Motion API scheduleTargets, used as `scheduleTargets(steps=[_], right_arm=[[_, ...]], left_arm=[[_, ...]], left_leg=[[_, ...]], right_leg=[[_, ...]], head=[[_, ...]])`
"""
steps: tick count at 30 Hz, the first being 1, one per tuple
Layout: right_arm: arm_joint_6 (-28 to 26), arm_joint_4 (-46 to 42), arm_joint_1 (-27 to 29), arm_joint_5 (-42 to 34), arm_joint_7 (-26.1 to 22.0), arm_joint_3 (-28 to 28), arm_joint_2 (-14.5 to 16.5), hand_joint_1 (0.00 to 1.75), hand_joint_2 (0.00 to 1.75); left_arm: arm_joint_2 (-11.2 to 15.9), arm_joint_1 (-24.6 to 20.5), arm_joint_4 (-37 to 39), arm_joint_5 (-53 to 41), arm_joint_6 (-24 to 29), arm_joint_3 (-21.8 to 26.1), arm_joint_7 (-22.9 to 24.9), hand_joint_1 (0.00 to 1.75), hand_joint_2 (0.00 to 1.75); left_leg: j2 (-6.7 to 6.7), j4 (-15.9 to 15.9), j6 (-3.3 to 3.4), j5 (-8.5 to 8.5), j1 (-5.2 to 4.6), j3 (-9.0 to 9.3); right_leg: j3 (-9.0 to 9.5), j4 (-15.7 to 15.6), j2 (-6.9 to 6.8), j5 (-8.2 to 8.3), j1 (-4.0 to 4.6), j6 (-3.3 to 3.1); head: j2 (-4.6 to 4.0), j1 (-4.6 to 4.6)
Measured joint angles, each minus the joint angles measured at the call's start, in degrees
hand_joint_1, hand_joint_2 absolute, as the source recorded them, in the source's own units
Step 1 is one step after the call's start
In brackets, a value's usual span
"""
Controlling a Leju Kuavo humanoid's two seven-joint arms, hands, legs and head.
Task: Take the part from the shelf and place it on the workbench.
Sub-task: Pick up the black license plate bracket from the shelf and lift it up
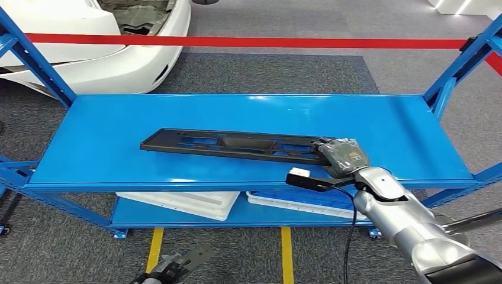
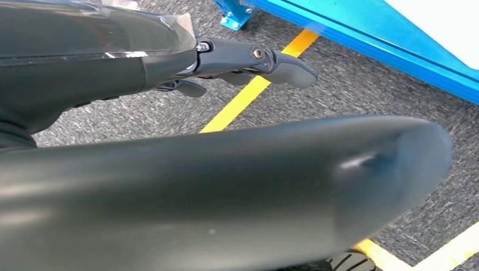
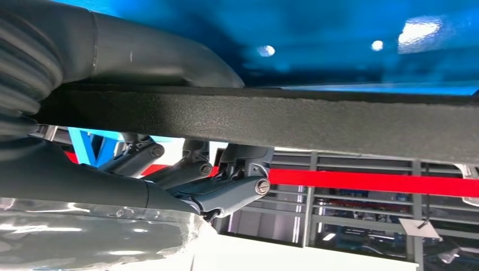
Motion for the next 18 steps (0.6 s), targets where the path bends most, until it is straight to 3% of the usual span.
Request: scheduleTargets(steps=[12,18], right_arm=[[-1.39,-3.17,1.15,-1.75,-0.78,-2.33,-2.04,1.75,1.75],[-3.13,-16.19,6.94,-0.47,5.89,-5.45,-5.05,1.75,1.75]], left_arm=[[0.14,0.45,-0.01,1.31,1.06,0.02,-0.16,0.0,0.0],[0.25,1.3,0.0,3.25,2.54,0.25,-0.56,0.0,0.0]], left_leg=[[-0.01,0.0,0.0,0.0,-0.01,0.0],[-0.01,0.0,0.0,-0.01,-0.01,-0.11]], right_leg=[[0.02,0.0,-0.03,0.0,0.0,0.0],[-0.1,0.0,-0.01,0.0,0.0,0.0]], head=[[0.0,-0.01],[0.0,-0.01]])
